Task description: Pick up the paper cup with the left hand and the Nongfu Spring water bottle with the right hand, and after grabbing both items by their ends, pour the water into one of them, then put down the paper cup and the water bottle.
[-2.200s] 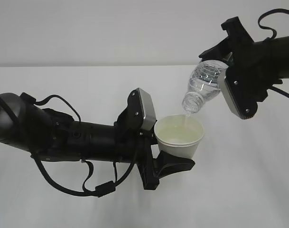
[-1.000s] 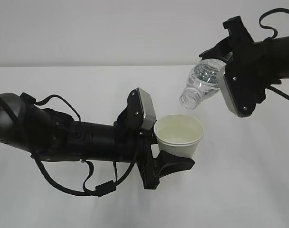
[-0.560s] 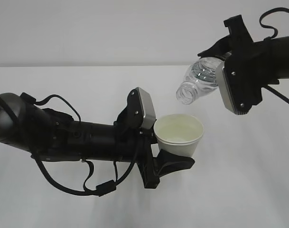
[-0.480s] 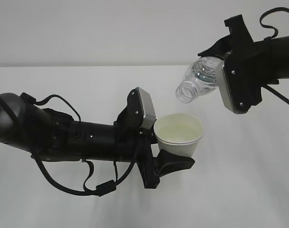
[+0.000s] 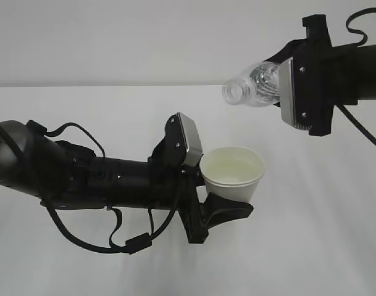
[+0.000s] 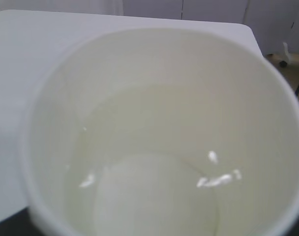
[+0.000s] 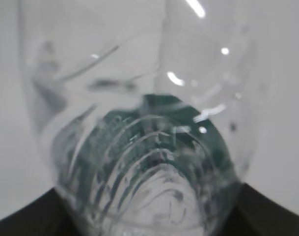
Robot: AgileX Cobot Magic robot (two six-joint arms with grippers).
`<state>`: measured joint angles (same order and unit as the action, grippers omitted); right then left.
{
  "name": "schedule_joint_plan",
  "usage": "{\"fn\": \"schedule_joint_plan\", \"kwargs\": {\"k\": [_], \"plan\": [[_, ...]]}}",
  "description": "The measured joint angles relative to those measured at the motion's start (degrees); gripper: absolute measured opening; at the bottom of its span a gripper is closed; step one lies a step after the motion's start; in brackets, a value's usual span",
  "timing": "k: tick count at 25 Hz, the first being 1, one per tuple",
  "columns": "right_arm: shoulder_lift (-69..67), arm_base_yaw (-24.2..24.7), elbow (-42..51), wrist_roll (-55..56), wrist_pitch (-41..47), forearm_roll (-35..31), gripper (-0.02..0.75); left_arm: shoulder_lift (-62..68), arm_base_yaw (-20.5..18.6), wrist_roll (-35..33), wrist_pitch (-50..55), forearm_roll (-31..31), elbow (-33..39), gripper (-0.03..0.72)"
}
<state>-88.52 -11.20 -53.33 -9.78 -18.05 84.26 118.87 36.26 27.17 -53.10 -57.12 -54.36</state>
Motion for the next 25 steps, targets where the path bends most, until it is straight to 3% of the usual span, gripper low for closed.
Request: {"fn": "schedule_joint_plan", "kwargs": {"k": [13,25], "plan": [[0.0,0.0,0.0,3.2,0.3,-13.3,0.438,0.0,0.0,0.0,0.0,0.3,0.0,0.451],[2.7,0.0,0.0,12.7,0.6,-15.8,0.438,0.0,0.0,-0.1,0.0,0.7,0.0,0.45]]}}
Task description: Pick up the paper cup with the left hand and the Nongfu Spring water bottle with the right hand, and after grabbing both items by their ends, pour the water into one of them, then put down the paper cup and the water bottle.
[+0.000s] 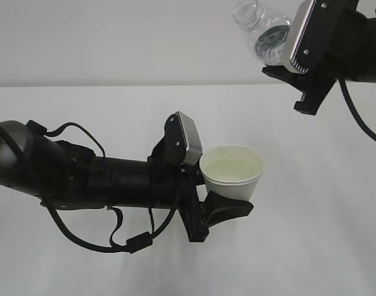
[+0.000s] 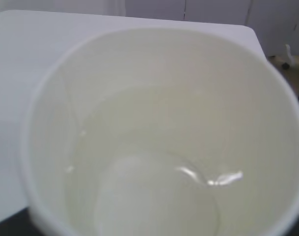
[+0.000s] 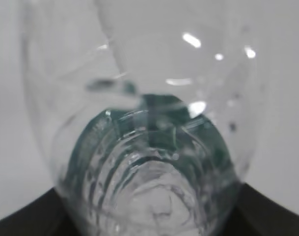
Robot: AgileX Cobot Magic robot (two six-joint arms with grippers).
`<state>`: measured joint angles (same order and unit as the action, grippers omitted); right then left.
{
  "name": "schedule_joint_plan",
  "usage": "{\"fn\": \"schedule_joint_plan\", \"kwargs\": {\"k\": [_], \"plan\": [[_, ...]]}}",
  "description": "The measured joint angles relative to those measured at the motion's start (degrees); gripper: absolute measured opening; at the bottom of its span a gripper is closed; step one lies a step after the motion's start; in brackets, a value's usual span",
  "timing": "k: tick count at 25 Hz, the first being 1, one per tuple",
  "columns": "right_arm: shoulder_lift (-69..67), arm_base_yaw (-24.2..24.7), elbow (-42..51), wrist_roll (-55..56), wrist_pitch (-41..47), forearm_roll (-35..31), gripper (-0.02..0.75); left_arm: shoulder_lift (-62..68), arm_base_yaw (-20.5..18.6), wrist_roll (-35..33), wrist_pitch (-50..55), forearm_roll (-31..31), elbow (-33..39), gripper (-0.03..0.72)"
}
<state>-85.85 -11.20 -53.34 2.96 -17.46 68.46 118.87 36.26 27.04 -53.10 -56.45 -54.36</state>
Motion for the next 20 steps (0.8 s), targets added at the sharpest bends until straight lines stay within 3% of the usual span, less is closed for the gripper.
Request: {"fn": "schedule_joint_plan", "kwargs": {"k": [20], "plan": [[0.0,0.0,0.8,8.6,0.3,-5.6,0.438,0.0,0.0,0.0,0.1,0.9,0.0,0.45]]}}
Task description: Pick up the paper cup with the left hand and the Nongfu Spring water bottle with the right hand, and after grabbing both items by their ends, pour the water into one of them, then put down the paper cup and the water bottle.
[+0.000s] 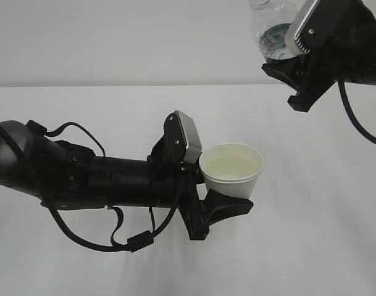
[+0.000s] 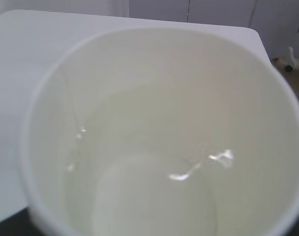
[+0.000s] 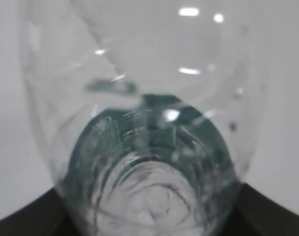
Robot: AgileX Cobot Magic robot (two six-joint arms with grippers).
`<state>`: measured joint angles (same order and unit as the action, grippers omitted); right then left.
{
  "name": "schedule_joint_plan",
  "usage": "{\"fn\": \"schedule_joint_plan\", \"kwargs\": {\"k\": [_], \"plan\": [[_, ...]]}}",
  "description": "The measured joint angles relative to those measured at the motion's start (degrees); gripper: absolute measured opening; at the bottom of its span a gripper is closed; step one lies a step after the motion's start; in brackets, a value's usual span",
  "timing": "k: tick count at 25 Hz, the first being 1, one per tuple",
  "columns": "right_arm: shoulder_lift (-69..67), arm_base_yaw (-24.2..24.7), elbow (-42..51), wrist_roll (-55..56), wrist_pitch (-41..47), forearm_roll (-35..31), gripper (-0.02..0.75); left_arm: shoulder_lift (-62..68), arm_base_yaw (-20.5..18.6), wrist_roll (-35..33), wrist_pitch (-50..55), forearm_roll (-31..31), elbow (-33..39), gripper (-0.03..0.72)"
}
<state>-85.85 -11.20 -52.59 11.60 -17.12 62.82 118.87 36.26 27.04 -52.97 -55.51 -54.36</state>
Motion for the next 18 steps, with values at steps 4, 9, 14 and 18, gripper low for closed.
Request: {"fn": "schedule_joint_plan", "kwargs": {"k": [4,9,14,18], "plan": [[0.0,0.0,0.1,1.6,0.0,-1.1,0.438,0.0,0.0,0.0,0.0,0.0,0.0,0.45],[0.0,0.0,0.1,2.3,0.0,-3.6,0.438,0.0,0.0,0.0,0.0,0.0,0.0,0.45],[0.0,0.0,0.1,3.3,0.3,-6.2,0.438,0.0,0.0,0.0,0.0,0.0,0.0,0.45],[-0.3,0.1,0.5,3.3,0.4,-8.3,0.438,0.0,0.0,0.0,0.0,0.0,0.0,0.45]]}}
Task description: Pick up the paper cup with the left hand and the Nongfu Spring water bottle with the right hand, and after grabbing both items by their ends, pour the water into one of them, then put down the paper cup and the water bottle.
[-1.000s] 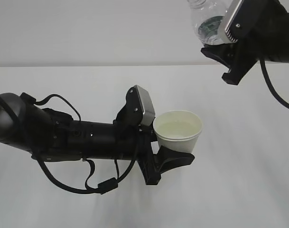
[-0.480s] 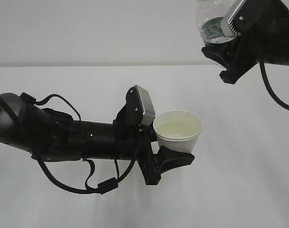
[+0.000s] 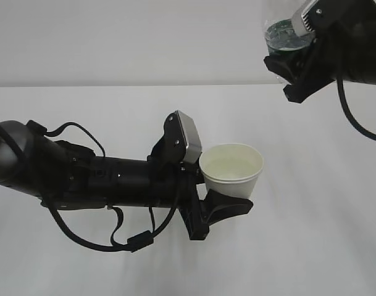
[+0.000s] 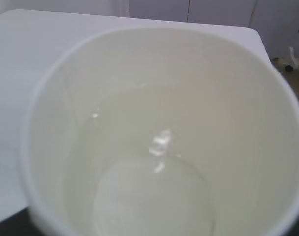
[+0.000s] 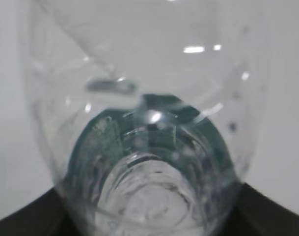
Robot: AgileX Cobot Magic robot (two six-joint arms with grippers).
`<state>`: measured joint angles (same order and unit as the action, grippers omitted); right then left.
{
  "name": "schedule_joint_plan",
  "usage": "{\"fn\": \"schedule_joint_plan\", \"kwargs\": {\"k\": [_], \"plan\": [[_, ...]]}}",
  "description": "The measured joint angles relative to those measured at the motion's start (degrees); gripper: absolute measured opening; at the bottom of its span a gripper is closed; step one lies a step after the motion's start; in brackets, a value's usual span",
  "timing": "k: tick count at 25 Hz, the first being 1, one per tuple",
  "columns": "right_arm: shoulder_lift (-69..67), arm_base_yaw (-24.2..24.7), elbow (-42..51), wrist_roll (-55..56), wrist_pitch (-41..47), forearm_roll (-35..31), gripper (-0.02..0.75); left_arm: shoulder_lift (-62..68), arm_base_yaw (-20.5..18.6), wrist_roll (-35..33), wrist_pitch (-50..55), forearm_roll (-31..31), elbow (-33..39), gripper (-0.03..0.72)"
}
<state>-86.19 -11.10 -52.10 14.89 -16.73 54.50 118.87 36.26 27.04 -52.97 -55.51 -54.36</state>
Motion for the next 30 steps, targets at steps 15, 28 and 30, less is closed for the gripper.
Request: {"fn": "schedule_joint_plan", "kwargs": {"k": [15,28,30], "plan": [[-1.7,6.3,11.0,-5.5,-9.8,-16.2,0.438,0.0,0.0,0.0,0.0,0.0,0.0,0.45],[-1.7,6.4,23.7,-21.4,-26.1,-46.4,0.438,0.0,0.0,0.0,0.0,0.0,0.0,0.45],[-1.7,6.4,25.0,-22.6,-28.2,-49.5,0.438,0.0,0.0,0.0,0.0,0.0,0.0,0.45]]}}
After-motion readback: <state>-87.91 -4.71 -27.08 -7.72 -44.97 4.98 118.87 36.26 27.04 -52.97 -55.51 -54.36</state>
